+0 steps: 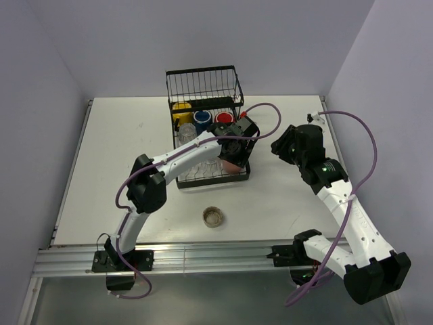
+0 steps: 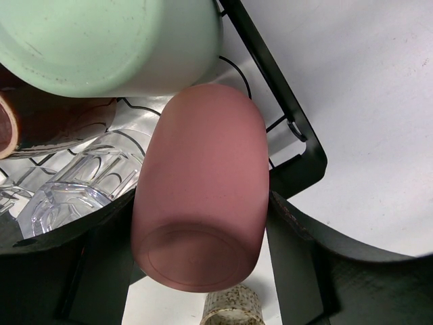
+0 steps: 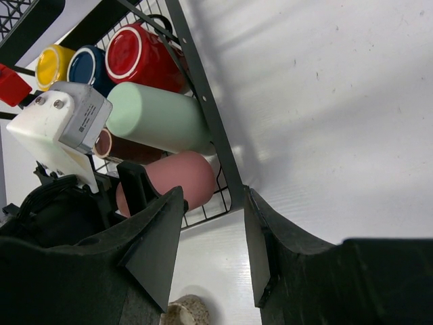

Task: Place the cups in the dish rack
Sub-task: Place the cup upside down on the dish rack

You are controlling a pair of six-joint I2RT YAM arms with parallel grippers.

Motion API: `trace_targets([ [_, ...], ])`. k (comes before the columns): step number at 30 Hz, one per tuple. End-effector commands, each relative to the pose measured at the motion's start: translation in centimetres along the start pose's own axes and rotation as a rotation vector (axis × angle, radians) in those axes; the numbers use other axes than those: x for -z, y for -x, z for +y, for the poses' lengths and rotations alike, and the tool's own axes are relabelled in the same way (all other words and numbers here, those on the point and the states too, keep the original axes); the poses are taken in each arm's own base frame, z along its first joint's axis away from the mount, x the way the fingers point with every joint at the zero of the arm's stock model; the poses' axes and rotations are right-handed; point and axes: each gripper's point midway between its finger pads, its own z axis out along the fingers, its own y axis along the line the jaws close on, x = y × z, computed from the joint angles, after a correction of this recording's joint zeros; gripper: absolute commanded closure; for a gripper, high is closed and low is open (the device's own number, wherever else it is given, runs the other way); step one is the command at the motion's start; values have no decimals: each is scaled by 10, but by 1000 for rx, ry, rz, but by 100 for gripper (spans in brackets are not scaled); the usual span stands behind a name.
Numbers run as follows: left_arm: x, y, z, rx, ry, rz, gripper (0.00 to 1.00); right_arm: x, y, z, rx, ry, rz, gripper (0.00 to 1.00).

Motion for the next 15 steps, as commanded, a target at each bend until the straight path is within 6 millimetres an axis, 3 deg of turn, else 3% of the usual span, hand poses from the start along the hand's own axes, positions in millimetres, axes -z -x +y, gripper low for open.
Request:
trace_targets([
  [1,7,12,-7,-5,-17,-34,83,-2,7,0,4,6,-28,51],
  [2,7,11,-6,-4,-14,-32,78,-2,7,0,4,6,-28,51],
  [5,6,10,-7,-5,-16,-28,52,-3,5,0,5,5,-23,51],
  [8,3,8,-7,-9,-16,-20,39,-3,4,-1,2,4,-22,52],
  [15,2,4,-7,-13,-7,-16,28,-3,4,0,2,8,-21,52],
])
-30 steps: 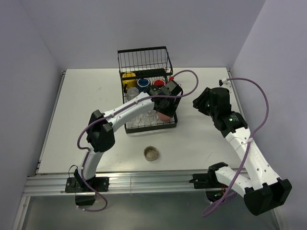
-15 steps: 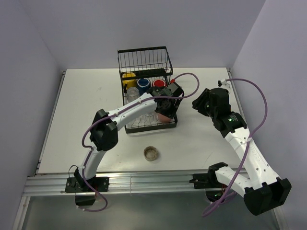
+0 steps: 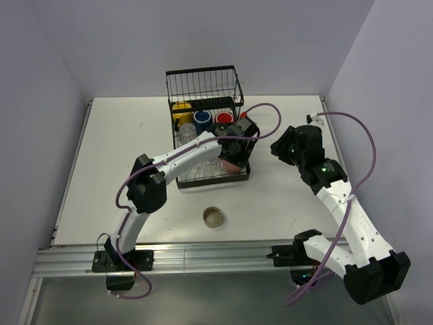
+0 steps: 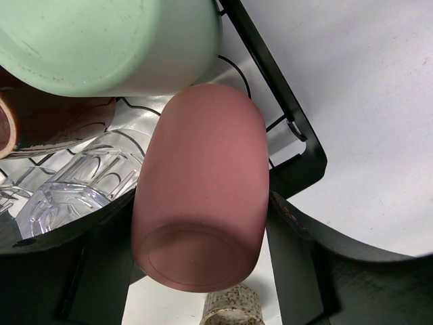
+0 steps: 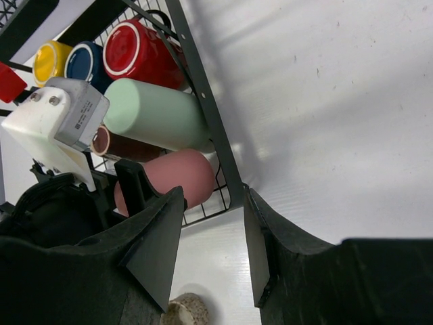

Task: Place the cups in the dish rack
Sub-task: Place the cup upside down on the dish rack

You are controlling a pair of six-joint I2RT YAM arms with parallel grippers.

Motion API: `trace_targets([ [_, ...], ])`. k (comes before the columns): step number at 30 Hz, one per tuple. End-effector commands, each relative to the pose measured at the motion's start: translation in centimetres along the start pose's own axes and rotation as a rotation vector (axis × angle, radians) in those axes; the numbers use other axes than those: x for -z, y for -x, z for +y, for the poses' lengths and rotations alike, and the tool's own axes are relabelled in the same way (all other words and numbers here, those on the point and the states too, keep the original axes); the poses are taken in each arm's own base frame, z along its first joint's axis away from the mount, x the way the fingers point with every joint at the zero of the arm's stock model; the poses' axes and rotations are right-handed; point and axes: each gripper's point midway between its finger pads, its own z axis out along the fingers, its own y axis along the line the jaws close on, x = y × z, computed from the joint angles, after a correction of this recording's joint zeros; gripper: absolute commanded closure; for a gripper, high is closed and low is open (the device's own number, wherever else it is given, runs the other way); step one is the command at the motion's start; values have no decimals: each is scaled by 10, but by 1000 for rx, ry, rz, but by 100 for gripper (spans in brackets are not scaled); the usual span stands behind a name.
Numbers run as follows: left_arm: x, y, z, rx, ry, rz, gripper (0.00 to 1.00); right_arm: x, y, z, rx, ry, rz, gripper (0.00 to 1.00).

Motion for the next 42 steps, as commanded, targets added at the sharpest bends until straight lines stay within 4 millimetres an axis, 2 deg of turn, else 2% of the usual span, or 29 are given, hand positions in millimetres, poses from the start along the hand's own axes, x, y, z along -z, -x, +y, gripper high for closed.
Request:
trace_targets([
  [1,2,5,-6,-12,-5,-18,28,-2,7,1,1,8,-28,52],
  [7,3,4,-7,-17,-7,-23,23,-2,6,1,2,9,-25,52],
  [11,7,5,-6,-18,-3,-37,15,-1,6,2,3,14,-23,52],
  [14,10,7,-7,-16,-12,-52,13,-1,7,2,4,16,-24,52],
  [21,18,13,-6,-10,-14,-74,14,1,9,4,7,20,-27,52],
  [24,27,19,-7,-10,-20,-99,14,2,11,5,6,22,-31,52],
  [33,80,43,-10,11,-63,-210,14,11,16,7,5,25,-45,52],
  [42,159,63,8,104,-101,-380,15,23,22,7,13,26,-59,52],
])
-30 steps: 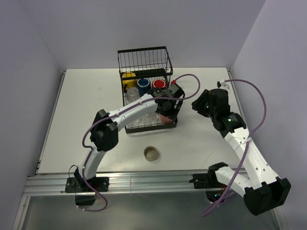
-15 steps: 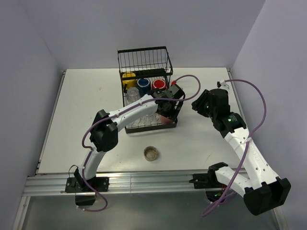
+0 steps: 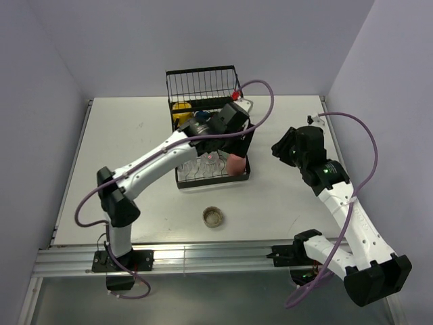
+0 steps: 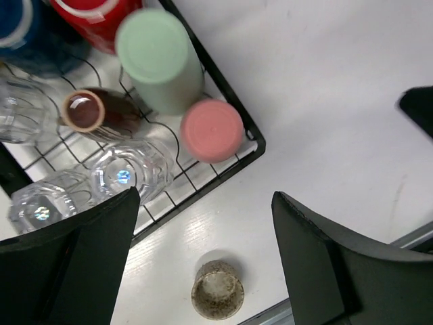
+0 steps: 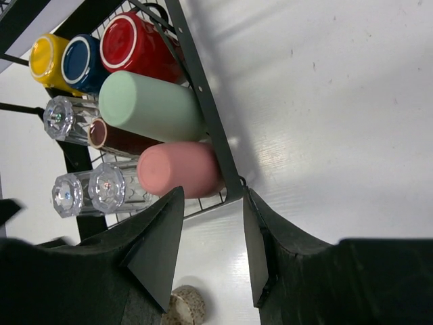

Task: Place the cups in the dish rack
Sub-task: Place the cup upside down on the dish rack, then grab a cup with the right arm

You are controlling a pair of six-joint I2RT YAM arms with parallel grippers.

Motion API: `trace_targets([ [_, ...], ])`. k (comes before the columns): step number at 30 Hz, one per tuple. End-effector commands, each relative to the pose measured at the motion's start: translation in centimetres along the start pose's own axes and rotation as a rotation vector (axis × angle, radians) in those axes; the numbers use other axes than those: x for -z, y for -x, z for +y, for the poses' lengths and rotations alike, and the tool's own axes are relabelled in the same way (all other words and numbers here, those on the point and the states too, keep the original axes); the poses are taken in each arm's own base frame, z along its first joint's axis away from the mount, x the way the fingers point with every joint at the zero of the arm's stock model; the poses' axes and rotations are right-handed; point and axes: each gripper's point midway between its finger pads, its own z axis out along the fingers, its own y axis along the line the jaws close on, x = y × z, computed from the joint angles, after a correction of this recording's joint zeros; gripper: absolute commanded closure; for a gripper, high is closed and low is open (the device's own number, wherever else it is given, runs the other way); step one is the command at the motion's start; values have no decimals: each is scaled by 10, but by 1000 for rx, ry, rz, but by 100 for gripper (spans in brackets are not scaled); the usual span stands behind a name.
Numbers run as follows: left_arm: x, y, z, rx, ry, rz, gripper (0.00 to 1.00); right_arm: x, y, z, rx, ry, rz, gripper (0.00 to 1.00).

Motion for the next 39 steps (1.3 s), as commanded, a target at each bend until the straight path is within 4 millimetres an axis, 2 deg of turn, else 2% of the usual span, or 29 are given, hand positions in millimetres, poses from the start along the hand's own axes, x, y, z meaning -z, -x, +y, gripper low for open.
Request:
trace_targets([
  [1,58,37,11,76,-9,-168,14,20,25,10,7,35,-71,52],
  [3,73,41,16,102,-15,-204,14,25,24,13,9,51,-64,52],
  [4,88,44,22,120,-18,-237,14,28,23,13,14,57,-58,53],
  [6,101,44,28,145,-17,-265,14,33,21,16,22,76,-49,52],
  [7,119,48,34,164,-22,-300,13,36,19,17,26,81,-46,52],
  [8,121,43,40,176,-3,-303,13,38,12,21,39,94,-26,53],
  [9,138,46,46,196,-10,-337,13,41,8,25,39,109,-19,53],
  [10,140,42,51,205,1,-339,12,42,4,27,45,111,-12,53],
  [11,145,41,55,224,9,-352,12,46,-8,37,72,140,18,53],
  [12,161,42,61,243,1,-383,12,47,-15,41,85,144,33,53],
  [13,163,38,67,251,10,-382,11,46,-21,43,87,130,31,53],
  [14,167,36,70,266,12,-391,11,51,-40,55,127,167,71,53],
  [15,180,36,79,286,11,-418,10,49,-52,60,129,160,97,53],
  [17,183,30,88,308,23,-422,10,48,-72,63,159,150,119,54],
  [18,194,30,96,328,21,-448,9,52,-93,73,183,174,159,54],
  [20,195,23,103,340,27,-446,9,50,-116,69,221,150,182,54],
  [21,201,22,110,351,29,-460,9,51,-137,72,271,152,220,54],
  [23,203,19,115,358,33,-458,8,48,-161,68,301,126,256,54],
  [24,206,18,118,363,36,-463,8,45,-180,68,335,106,282,54],
  [27,207,14,121,364,36,-458,8,38,-208,67,386,76,322,54],
  [31,203,10,123,360,40,-446,8,30,-232,69,430,71,359,54],
  [39,197,7,123,358,33,-436,8,11,-274,59,490,47,440,55],
])
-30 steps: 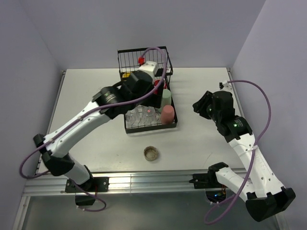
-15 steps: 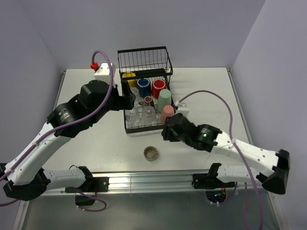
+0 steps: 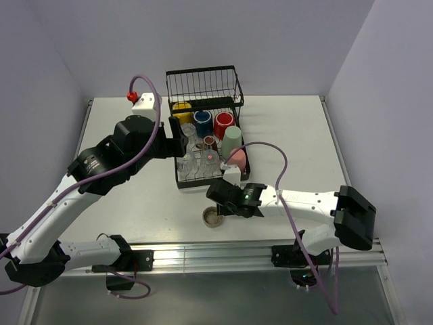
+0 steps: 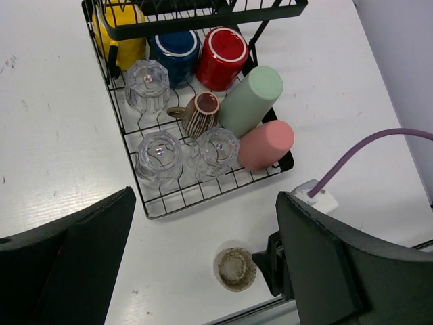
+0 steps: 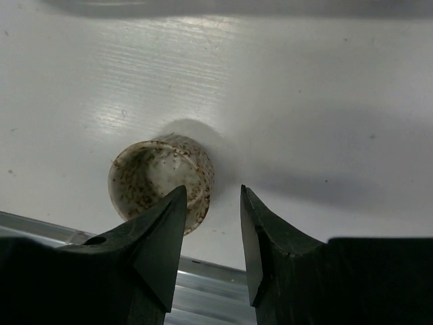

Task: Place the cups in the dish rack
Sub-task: Grab a cup with the right arm

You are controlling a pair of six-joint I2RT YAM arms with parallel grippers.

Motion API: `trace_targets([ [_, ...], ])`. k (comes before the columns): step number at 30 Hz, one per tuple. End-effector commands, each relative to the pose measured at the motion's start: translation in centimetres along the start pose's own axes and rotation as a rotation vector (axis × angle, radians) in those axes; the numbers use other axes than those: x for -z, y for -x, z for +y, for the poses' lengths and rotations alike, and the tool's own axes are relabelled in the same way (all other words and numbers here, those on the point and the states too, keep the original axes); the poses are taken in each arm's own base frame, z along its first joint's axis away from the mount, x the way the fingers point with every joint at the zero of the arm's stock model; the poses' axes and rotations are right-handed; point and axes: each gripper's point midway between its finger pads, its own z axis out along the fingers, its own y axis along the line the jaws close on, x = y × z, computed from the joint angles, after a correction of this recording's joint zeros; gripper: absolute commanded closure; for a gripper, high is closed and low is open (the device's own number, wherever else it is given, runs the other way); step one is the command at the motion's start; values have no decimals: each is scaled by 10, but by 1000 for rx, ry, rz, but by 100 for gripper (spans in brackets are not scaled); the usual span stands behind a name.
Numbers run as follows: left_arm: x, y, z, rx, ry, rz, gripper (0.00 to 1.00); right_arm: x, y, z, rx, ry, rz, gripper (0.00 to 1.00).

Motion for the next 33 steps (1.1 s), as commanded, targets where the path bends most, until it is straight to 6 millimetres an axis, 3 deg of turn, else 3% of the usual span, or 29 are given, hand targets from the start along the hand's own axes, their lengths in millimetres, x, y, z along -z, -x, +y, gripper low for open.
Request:
trace_targets([
  [1,2,8,-5,30,-33,-30,8,-12,-3,12,-13,29,-11,55],
  [14,-5,1,-2,27,-24,-11,8,-38,-30,18,10,36,68,59],
  [18,-7,-1,0,27,-21,-6,8,-42,-33,16,10,32,77,82],
  [23,-10,-4,3,30,-18,1,8,-43,-37,15,20,30,88,100],
  [28,-8,1,5,40,-55,-7,8,-18,-13,21,27,65,44,100],
  [33,-10,6,10,79,-147,-17,6,37,38,47,6,237,-46,100],
])
